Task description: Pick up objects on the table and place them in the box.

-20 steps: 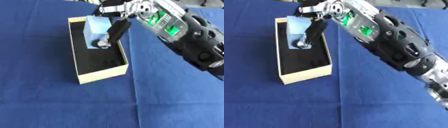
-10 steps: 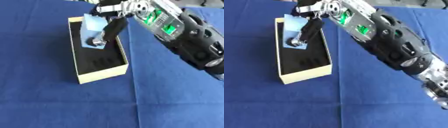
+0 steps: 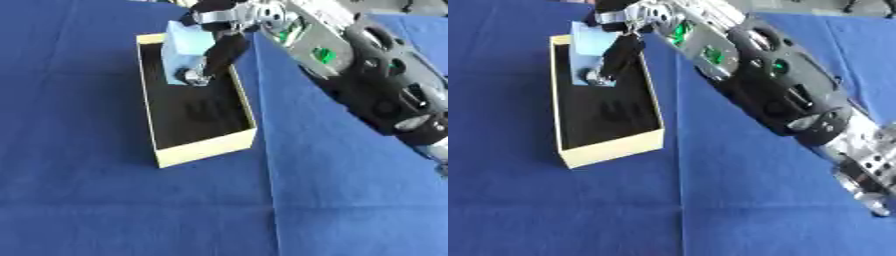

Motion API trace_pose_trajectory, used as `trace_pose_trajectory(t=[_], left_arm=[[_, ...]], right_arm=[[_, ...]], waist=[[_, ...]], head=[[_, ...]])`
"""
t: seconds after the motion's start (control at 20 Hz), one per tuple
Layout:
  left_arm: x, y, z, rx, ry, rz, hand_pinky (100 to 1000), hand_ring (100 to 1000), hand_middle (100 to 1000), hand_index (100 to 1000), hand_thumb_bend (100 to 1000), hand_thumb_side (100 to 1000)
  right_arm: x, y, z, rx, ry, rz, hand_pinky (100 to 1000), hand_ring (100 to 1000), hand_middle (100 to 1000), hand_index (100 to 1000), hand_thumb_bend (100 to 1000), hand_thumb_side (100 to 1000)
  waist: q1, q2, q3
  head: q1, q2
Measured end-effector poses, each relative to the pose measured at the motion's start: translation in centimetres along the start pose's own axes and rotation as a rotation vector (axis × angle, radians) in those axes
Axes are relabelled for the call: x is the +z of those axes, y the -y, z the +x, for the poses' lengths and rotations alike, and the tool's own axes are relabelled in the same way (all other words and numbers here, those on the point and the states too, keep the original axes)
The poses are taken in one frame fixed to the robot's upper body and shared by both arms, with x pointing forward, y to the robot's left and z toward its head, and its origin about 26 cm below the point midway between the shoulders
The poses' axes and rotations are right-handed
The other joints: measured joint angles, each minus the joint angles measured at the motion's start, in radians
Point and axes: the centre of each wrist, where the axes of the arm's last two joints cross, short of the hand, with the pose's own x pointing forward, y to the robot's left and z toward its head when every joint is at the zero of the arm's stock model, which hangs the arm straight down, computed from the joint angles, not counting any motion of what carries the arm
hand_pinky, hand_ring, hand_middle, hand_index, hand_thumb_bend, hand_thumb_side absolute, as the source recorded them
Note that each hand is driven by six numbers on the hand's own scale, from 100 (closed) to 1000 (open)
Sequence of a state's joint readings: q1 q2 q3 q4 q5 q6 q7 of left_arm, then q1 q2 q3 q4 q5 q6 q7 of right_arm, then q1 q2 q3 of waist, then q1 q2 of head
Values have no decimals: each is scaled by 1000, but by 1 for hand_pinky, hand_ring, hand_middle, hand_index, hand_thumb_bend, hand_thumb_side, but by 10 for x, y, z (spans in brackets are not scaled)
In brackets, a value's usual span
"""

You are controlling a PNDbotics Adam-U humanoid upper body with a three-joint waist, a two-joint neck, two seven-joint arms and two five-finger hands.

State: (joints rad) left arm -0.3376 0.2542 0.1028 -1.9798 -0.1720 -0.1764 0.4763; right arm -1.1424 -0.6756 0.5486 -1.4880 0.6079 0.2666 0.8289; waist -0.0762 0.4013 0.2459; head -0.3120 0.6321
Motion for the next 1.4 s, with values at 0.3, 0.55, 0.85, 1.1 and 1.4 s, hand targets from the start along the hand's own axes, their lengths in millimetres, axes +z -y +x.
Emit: trace_pose_trajectory(t=[0.3,0.55,0.85,1.1,1.4], left_arm=[[1,1,0,5,-4,4,559,669,613,735,100,749],[1,1,0,5,-4,4,560,666,613,736,100,749],[1,1,0,4,-5,3,560,665,612,735,100,748],[1,1,0,4,-5,4,560,665,612,734,100,747],[1,0,0,2,-9,8,560,664,612,734,100,743]], right_arm=[[-4,-3,-5,34,-13,25,859,984,968,1000,616,627],[-4,-2,-6,35,2,25,867,986,972,1000,664,655],[-4,-1,-7,30,1,22,872,986,969,1000,664,654],[-1,1,-8,8,12,8,858,969,953,1000,568,690],[35,20,-12,-33,52,-137,806,915,892,972,235,841]], waist=[[0,0,1],[0,0,0],[0,0,0],[0,0,-2],[0,0,-15]], head=[[-3,0],[-5,0],[-5,0],[-5,0],[3,0]])
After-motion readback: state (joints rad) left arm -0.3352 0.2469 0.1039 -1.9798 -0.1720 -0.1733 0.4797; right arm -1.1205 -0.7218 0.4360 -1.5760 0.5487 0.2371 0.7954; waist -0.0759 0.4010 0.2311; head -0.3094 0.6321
